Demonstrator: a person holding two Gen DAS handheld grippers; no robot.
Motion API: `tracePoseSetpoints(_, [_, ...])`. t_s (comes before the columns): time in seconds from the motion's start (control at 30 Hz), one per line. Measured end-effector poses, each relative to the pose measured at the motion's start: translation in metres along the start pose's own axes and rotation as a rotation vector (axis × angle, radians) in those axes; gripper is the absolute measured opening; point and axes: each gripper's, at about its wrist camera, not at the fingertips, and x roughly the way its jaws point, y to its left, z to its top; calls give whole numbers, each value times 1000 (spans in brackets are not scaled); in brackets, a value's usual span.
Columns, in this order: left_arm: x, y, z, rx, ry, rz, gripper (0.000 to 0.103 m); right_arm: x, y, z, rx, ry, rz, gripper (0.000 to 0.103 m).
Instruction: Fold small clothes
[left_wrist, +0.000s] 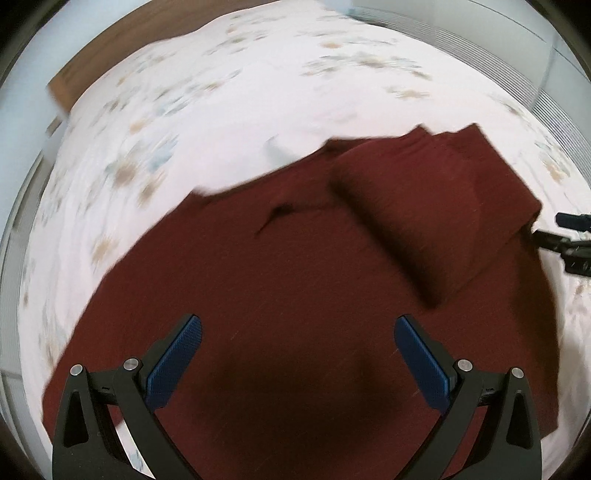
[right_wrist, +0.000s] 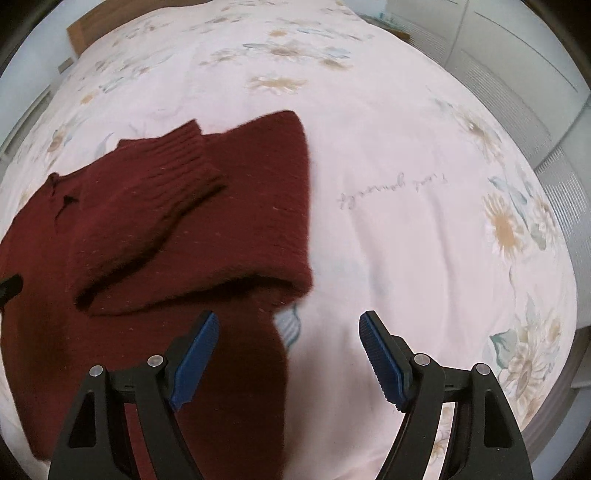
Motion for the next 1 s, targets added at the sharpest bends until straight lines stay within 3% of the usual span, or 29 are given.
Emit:
tracePoseSetpoints(0.23, [29,-65,50,171,17,-28,102,8,-13,-9,35,13,17,79])
tracePoseSetpoints(0.5, [84,-112,67,292,95,19,101,27,-9,-10,40,31,23,79])
tracePoseSetpoints(0.6, [98,-117,69,326,124,46,87,32,-7,-11,43,36,31,79])
tracePoseSetpoints(0.7, [107,-113,74,298,140,20,77,34,-4,-11,41,38,35,79])
tracePoseSetpoints(0.8, [113,-107,80,286,148,16,54,36,-1,-10,39,37,35,79])
tracePoseSetpoints(0.87, [114,-100,82,282,142,13,31,36,0,-8,37,34,36,79])
tracePoseSetpoints(0.93, [112,-91,84,274,131,24,15,36,2,-5,35,30,37,79])
tracePoseSetpoints(1.0, [107,-78,88,248,113,6,15,36,4,-3,30,27,36,79])
